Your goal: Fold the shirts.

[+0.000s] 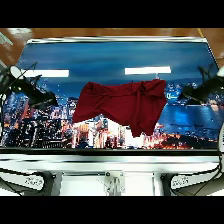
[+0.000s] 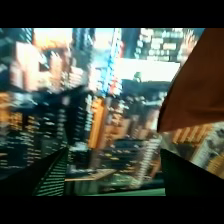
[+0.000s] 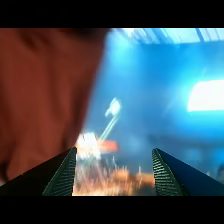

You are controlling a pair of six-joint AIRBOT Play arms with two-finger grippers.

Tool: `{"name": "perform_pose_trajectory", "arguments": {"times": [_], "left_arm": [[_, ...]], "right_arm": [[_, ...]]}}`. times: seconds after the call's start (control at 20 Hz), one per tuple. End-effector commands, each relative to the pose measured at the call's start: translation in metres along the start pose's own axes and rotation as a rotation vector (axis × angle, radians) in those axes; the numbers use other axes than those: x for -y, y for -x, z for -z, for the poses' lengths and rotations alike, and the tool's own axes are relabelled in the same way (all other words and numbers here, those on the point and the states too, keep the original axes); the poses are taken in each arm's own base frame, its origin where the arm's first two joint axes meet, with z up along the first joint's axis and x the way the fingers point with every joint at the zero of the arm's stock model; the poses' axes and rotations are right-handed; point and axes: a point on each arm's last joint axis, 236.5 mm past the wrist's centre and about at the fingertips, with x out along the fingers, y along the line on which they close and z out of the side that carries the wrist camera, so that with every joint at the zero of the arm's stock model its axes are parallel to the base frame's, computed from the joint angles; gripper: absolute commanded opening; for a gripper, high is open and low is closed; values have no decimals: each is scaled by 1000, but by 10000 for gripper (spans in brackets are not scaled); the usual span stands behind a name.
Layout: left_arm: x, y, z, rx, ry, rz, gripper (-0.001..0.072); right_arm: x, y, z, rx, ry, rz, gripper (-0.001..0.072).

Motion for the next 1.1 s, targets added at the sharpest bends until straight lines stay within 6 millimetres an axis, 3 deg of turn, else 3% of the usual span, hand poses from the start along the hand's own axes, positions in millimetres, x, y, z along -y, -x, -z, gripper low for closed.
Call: {"name": "perform_pose_trajectory", "arguments": {"times": [0.0,0.2,0.75,0.8,0.85,0.9,0.95,1.0,1.05], "left_arm": [[27,-43,22,-50,74,193,706],[42,-76,27,-30,90,218,706],[86,-115,32,-70,71,246,697],[88,-115,31,-64,77,253,569],[89,-114,30,-62,77,255,287],[89,-114,30,-61,75,255,113],[89,-113,29,-58,66,256,41],[89,-112,29,-54,51,256,41],[90,-110,29,-48,44,258,41]], "right_arm": [[6,-19,42,-81,-183,-186,592],[2,-34,42,-43,-214,-227,592],[-1,-41,53,-78,-224,-241,592],[-2,-43,57,-95,-219,-239,592],[-4,-48,62,-114,-213,-230,592],[-8,-55,69,-139,-204,-226,592],[-15,-62,75,-157,-190,-225,593],[-24,-73,79,-167,-152,-221,600],[-34,-83,81,-170,-112,-218,683]]}}
